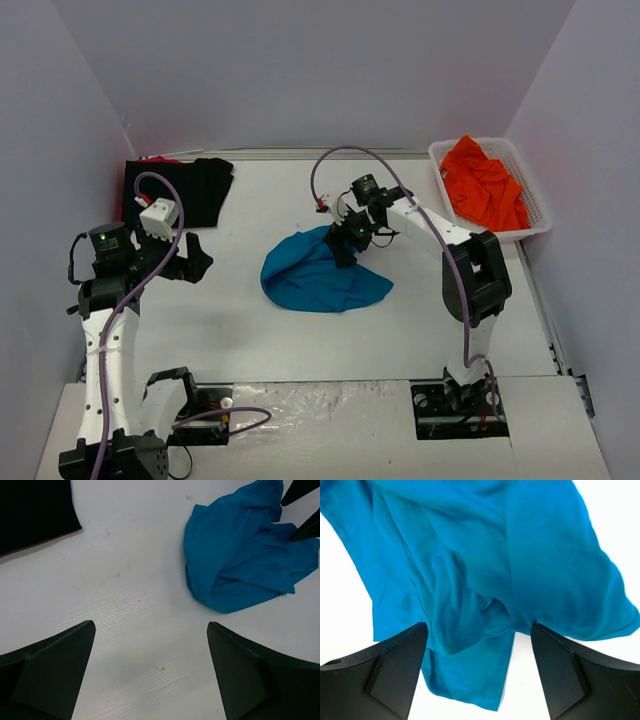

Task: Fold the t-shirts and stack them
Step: Flatten out the tshirt

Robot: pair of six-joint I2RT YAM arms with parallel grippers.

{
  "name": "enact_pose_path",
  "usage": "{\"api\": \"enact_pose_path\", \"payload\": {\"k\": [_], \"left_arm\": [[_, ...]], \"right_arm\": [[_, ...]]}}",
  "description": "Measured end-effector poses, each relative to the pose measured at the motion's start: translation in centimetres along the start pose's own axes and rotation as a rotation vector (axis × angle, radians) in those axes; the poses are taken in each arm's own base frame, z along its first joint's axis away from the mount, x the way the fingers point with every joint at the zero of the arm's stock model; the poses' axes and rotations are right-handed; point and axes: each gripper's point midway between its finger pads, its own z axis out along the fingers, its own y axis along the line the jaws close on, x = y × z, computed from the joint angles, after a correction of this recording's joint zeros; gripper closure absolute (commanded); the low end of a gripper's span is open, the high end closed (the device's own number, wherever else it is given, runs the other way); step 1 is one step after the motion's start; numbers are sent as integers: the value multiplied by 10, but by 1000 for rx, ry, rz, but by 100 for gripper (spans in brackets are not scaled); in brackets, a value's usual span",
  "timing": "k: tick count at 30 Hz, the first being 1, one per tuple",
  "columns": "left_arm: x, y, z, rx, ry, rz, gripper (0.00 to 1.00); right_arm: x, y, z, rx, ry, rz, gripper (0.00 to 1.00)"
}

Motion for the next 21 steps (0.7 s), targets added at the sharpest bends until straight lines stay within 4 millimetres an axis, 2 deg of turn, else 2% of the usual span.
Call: {"api": "enact_pose_path", "payload": {"k": [7,9,13,17,21], "left_arm": [[3,1,0,-6,3,3,6],[5,1,2,-4,10,-1,6],[6,2,2,-3,13,-4,6],[6,2,3,-4,12,-3,6],[6,2,3,-4,11,-3,6]], "right_arm": [[-1,-1,-8,-42,-27,20,27],[1,-4,-11,-54,-38,45,31],[7,-16,-18,-59,-61,106,34],[17,-27,-17,-71,-63,159,34],[26,-29,-6,-102,-48,189,34]]}}
